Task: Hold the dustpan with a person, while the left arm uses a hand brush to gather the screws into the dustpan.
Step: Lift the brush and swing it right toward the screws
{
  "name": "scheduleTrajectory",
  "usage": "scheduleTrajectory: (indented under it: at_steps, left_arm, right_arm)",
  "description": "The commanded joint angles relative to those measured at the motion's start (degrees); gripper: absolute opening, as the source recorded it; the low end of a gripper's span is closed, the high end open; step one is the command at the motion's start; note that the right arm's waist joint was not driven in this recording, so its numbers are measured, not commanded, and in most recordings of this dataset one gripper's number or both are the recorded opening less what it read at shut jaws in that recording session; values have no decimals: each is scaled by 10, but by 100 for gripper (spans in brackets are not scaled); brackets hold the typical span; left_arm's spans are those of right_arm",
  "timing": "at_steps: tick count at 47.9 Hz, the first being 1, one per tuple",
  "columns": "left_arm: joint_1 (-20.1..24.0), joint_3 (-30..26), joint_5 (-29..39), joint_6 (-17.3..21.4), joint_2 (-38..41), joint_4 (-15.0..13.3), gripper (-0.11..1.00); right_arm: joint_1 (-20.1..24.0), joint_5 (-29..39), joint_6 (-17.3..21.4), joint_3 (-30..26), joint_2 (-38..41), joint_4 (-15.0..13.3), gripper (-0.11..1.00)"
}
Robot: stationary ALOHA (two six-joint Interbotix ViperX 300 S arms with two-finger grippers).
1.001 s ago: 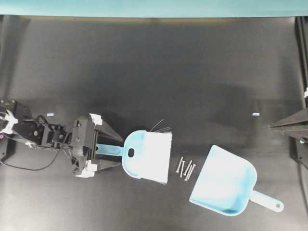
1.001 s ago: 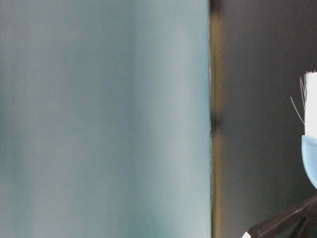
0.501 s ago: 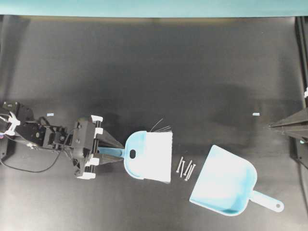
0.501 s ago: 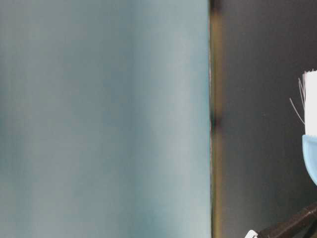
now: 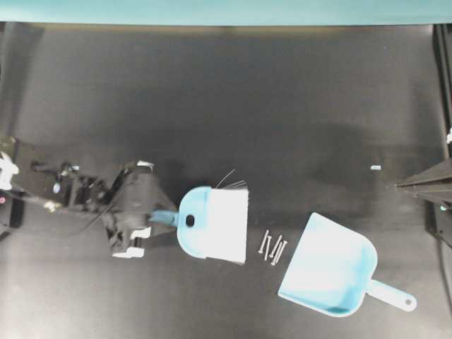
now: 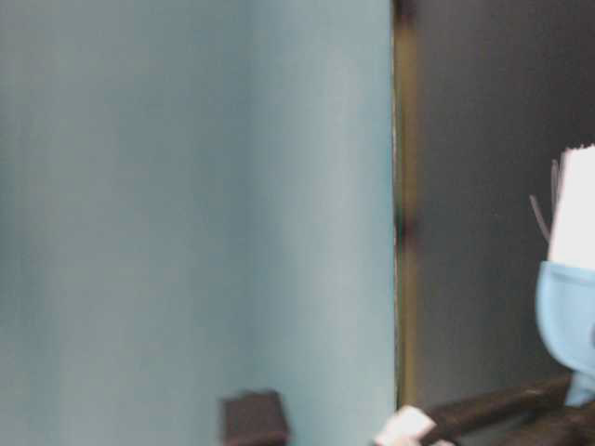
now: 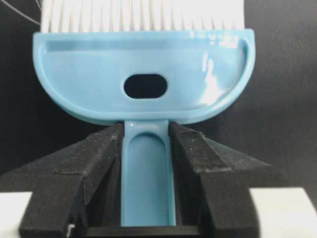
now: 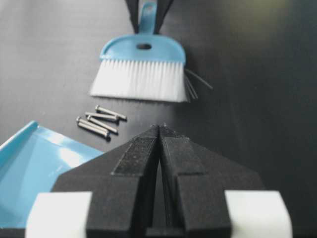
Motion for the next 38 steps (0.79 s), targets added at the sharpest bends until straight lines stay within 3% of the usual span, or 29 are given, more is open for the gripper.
scheduleTrajectory:
  at_steps: [1,13,28,33,38]
  left_arm:
    - [2,-47,120,28,-47,2,30]
    - [9,-159,396,84,-95,2,30]
    - [21,-323,765,150,-47,8,30]
    - [32,-376,833,151,-16,11,30]
    - [38,-406,832,156,15,11,30]
  right_arm:
    - [0,-3,-4,-3,2,-1,0]
    - [-1,-3,-4,-4,3,-1,0]
    - [0,-3,-4,-3,2,-1,0]
    - [-1,-3,-4,-3,2,-1,0]
    - [0,-3,-4,-3,2,-2,0]
